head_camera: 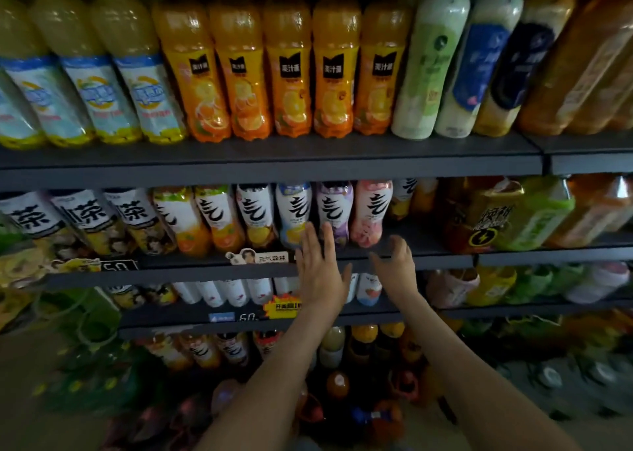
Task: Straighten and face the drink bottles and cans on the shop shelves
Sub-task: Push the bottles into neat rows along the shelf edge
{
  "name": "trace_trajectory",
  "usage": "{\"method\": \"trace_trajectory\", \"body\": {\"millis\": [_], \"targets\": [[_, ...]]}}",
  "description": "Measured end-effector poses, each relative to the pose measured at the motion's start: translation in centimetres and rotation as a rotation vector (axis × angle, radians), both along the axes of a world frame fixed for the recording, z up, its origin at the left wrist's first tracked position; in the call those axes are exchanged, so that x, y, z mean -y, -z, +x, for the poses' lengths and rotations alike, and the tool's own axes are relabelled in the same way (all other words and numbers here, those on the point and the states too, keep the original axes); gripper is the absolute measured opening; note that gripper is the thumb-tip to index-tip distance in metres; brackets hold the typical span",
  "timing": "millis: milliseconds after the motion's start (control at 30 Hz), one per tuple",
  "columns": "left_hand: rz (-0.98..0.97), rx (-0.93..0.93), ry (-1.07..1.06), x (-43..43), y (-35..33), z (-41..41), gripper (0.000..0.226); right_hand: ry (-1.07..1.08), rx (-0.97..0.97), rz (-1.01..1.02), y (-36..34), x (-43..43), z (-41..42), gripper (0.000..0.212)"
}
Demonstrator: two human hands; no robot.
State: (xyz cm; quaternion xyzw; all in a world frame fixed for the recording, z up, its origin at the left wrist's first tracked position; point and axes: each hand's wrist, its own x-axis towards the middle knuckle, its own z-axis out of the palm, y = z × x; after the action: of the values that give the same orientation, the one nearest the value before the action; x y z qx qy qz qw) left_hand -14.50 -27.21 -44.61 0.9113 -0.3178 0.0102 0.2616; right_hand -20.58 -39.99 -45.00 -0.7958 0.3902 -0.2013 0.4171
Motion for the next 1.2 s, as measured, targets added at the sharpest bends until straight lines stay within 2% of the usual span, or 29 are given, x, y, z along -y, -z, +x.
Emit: {"method": "trace_trajectory", "body": {"millis": [100, 267, 367, 467, 600, 667, 767, 900, 1200], "targets": [[-0.063, 0.082, -0.068, 1.9, 2.2, 0.5, 0.093, -0.049, 0.048, -0.012, 1.2, 1.9, 1.7, 0.069], [-0.133, 0.264, -0.205, 5.1, 4.6, 1.3, 0.107, -0.090, 0.177, 0.031, 2.8, 3.3, 4.5, 0.068], [-0.161, 0.331, -0.243, 6.8, 5.3, 1.8, 0.118, -0.091, 0.238, -0.035, 3.5, 3.6, 5.3, 0.066], [-0.184, 0.385, -0.269, 8.0, 6.6, 1.7, 0.112, -0.113, 0.269, -0.120, 3.9, 3.8, 5.2, 0.062], [-0.240, 0.386, -0.298, 9.0, 7.1, 0.6, 0.100, -0.165, 0.285, -0.060, 4.1, 3.8, 4.0, 0.062], [-0.359, 0.375, -0.265, 9.5, 6.6, -0.6, 0.085, -0.170, 0.276, -0.048, 3.6, 4.3, 2.8, 0.064], [-0.560, 0.313, -0.169, 10.6, 5.4, -2.5, 0.065, -0.102, 0.278, -0.043, 2.9, 5.6, 0.6, 0.062], [-0.629, 0.225, -0.106, 13.7, 4.7, -3.7, 0.050, -0.016, 0.279, -0.106, 3.2, 7.8, -1.1, 0.061], [-0.512, 0.133, -0.093, 19.2, 5.8, -2.2, 0.062, -0.016, 0.334, -0.124, 5.3, 11.8, -0.3, 0.066]]}}
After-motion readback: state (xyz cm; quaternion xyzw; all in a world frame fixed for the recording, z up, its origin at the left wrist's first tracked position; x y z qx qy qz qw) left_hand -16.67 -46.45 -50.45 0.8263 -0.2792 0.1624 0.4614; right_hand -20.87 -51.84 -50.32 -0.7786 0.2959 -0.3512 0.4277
